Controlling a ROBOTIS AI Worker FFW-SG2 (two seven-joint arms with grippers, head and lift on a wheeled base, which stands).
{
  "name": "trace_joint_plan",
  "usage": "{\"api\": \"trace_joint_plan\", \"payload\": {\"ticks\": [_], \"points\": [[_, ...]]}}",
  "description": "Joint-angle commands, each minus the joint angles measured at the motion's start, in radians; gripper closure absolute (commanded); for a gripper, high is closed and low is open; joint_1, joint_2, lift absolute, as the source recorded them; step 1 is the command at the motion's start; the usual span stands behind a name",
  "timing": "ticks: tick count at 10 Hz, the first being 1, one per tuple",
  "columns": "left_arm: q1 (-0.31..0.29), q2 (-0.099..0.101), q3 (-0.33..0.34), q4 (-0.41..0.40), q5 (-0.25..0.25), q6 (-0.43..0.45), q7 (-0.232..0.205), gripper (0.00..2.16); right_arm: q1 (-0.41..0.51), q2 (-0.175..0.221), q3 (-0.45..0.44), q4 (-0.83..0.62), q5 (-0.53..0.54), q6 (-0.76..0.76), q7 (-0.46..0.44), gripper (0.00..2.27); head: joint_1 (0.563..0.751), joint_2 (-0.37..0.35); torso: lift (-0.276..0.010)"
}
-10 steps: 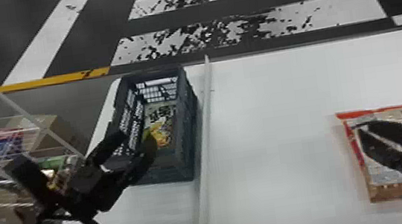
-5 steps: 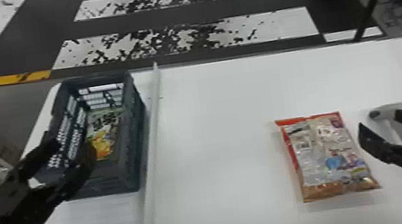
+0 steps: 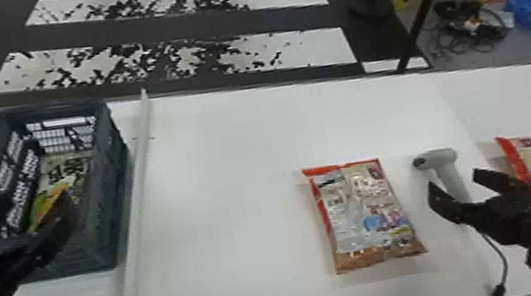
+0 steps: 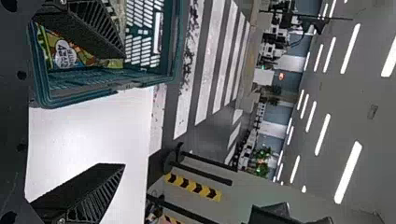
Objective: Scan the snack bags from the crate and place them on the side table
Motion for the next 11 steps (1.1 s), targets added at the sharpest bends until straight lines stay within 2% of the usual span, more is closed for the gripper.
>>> {"api": "trace_joint_plan", "payload": {"ticks": [1,3,5,7,8,9,10,11], "points": [[0.012,-0.003,-0.066,-0.024,-0.054,0.014,0.046,0.03,-0.050,-0.036,0.010,0.060,0.010,0.036,0.001,0.06,0.695,-0.129,-0.094],[0.029,-0.003,-0.148,-0.036,-0.123,0.008,0.134,0.03,-0.100,-0.072,0.025,0.136,0.023,0.042,0.001,0.07,0.695,-0.162,-0.094],[0.037,-0.003,-0.195,-0.030,-0.157,-0.081,0.142,0.03,-0.146,-0.108,0.043,0.208,0.030,0.054,0.004,0.10,0.695,-0.202,-0.094],[0.047,-0.003,-0.220,-0.032,-0.178,-0.173,0.143,0.03,-0.189,-0.124,0.060,0.280,0.030,0.057,0.019,0.33,0.695,-0.238,-0.094],[0.054,-0.003,-0.220,-0.032,-0.183,-0.185,0.148,0.03,-0.210,-0.128,0.070,0.307,0.032,0.057,0.033,0.62,0.695,-0.242,-0.094],[0.060,-0.003,-0.220,-0.030,-0.183,-0.203,0.152,0.03,-0.218,-0.133,0.082,0.320,0.035,0.057,0.031,1.27,0.695,-0.244,-0.094],[0.066,-0.003,-0.221,-0.030,-0.184,-0.225,0.163,0.03,-0.221,-0.133,0.086,0.320,0.044,0.066,0.025,1.71,0.695,-0.242,-0.094],[0.067,-0.003,-0.231,-0.029,-0.192,-0.243,0.183,0.03,-0.221,-0.133,0.086,0.317,0.046,0.066,0.025,1.82,0.695,-0.239,-0.094]]}}
